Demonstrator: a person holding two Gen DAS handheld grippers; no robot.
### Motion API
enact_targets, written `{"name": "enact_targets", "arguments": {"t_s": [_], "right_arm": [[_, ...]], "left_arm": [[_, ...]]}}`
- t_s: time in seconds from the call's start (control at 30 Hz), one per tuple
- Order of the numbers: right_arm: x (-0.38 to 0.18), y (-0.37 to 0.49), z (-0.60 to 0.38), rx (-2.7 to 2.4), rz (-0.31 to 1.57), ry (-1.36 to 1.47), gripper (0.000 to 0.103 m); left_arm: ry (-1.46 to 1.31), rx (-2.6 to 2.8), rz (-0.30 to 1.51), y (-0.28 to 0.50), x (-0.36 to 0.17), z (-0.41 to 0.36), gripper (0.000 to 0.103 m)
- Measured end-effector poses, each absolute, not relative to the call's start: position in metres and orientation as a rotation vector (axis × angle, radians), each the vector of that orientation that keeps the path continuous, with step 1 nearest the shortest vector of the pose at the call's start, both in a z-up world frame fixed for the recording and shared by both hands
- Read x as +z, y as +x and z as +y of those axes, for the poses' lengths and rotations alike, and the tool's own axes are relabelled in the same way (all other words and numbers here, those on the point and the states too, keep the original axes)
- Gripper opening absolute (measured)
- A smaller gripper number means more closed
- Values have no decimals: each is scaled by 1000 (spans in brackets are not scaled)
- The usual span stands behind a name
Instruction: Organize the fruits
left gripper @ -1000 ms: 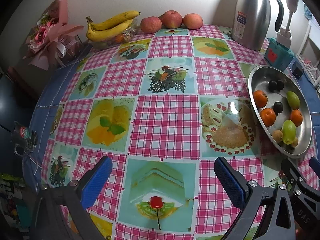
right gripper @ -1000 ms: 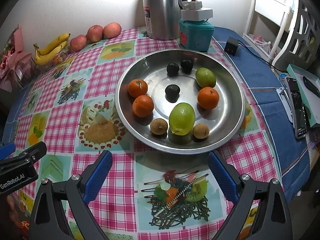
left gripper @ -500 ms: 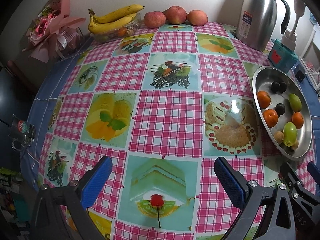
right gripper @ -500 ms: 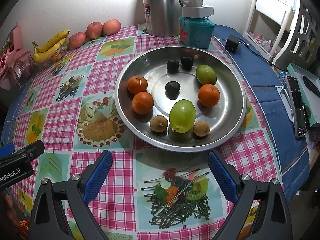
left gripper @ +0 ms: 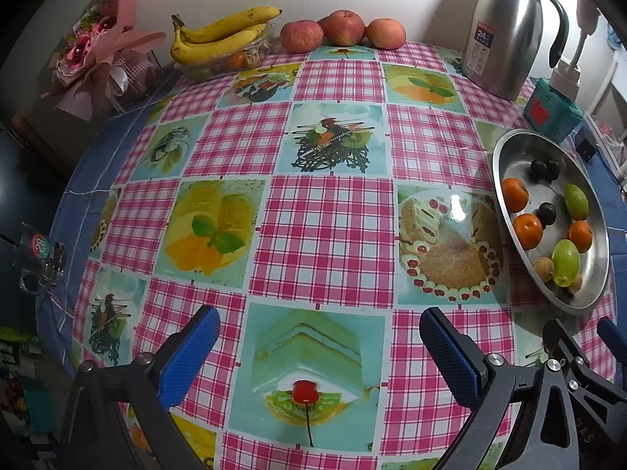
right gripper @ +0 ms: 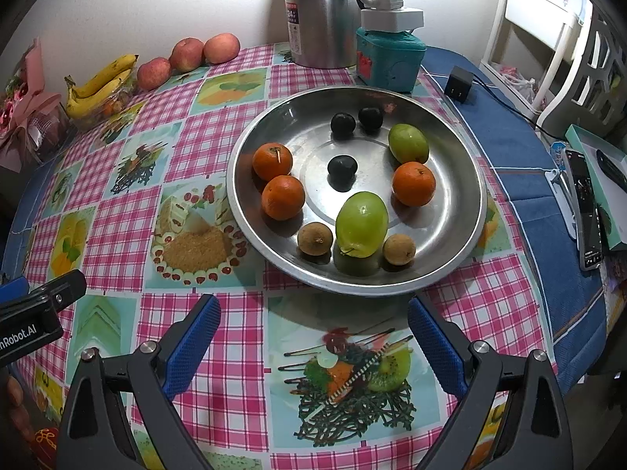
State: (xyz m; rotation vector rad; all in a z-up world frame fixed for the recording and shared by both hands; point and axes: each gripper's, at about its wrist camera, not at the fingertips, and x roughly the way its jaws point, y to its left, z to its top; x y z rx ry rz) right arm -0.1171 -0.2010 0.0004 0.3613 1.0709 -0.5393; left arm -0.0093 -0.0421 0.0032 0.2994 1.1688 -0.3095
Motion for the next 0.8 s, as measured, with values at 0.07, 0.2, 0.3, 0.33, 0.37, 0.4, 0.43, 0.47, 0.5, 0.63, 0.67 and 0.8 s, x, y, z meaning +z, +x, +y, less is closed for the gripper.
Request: {"name": "enact_targets", "arguments": {"t_s": [0.07, 0.2, 0.3, 0.33, 0.37, 0.4, 0.43, 0.47, 0.5, 0.63, 0.67, 0.8], "right_arm": [[0, -117, -201, -538, 1072, 359, 96], [0, -117, -201, -537, 1075, 361, 96], [0, -117, -201, -537, 1076, 360, 96], [0, -117, -201, -536, 1076, 360, 96], [0, -117, -201, -536, 1076, 360, 96], [0, -117, -201, -536, 1076, 360, 96], [0, -117, -201, -536, 1075, 361, 96], [0, -117, -201, -537, 1075, 361, 96], [0, -117, -201, -537, 1075, 361, 96], [0, -117, -201, -542, 1068, 364, 96], [0, -117, -201, -543, 1068, 365, 96], [0, -117, -202, -545, 1068, 368, 96]], "left_arm": [[296, -313, 1172, -9, 3, -42, 103], [289, -315, 1177, -9, 3, -42, 103], [288, -311, 1178, -8, 3, -41, 103], [288, -311, 1179, -8, 3, -41, 103], [288, -311, 1180, -8, 2, -40, 103], [290, -310, 1181, -8, 2, -40, 103], [293, -309, 1181, -8, 2, -40, 103], [296, -308, 1181, -8, 2, -41, 103], [298, -309, 1183, -9, 1, -41, 103], [308, -310, 1193, -8, -1, -40, 103], [310, -310, 1198, -8, -1, -40, 103], [317, -310, 1217, -7, -6, -39, 103]]}}
